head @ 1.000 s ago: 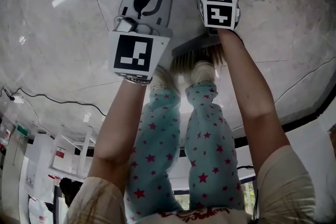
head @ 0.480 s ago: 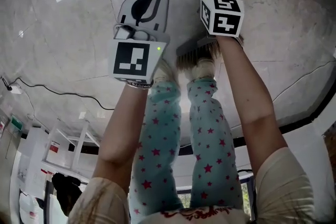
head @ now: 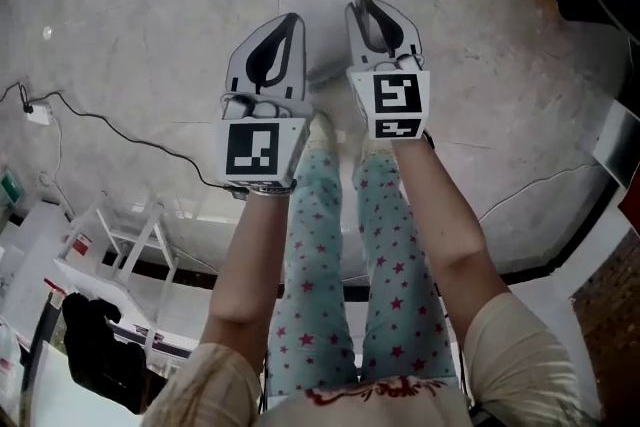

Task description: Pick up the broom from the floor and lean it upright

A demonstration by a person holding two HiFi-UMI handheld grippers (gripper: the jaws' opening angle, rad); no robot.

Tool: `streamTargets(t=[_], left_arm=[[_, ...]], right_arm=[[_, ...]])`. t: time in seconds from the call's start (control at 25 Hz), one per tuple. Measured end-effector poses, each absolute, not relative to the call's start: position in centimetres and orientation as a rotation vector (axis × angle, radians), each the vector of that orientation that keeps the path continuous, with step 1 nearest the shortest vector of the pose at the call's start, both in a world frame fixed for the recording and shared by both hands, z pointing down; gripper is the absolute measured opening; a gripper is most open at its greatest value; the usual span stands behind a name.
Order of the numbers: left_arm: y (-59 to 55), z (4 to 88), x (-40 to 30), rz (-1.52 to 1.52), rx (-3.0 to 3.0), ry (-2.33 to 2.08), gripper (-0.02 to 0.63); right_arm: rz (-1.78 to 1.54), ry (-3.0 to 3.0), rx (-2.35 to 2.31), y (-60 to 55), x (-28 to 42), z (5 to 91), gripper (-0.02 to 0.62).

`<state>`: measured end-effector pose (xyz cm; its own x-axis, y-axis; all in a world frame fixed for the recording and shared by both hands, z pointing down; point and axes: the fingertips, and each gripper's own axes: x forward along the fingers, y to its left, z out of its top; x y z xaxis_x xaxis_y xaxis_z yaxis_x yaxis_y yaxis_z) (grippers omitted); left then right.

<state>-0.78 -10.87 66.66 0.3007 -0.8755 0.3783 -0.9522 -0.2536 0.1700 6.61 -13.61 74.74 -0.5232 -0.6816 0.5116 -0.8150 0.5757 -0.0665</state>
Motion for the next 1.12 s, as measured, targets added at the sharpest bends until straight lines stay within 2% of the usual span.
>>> streamTargets(t=[0.4, 0.56, 0.8, 1.12], left_arm=[[-12.5, 46.3, -14.0, 0.185, 2.084, -1.967, 0.020], [-14.2, 40.4, -18.0, 0.152, 2.069, -2.028, 0.020], [-16.4, 34.8, -23.1, 0.109, 2.042, -2.069, 0.020], [-21.6, 36.1, -28.6, 0.117, 1.933, -2.100, 0.020]], right_arm=[[0.260, -2.596, 1.154, -19.5, -5.9, 50.5, 0.095], [0.235, -2.627, 1.136, -21.8, -9.3, 43.9, 0.095], [0.194, -2.582, 1.123, -23.5, -11.7, 40.3, 0.094], [0.225, -2.525, 0.993, -28.0, -15.0, 43.3, 0.092]])
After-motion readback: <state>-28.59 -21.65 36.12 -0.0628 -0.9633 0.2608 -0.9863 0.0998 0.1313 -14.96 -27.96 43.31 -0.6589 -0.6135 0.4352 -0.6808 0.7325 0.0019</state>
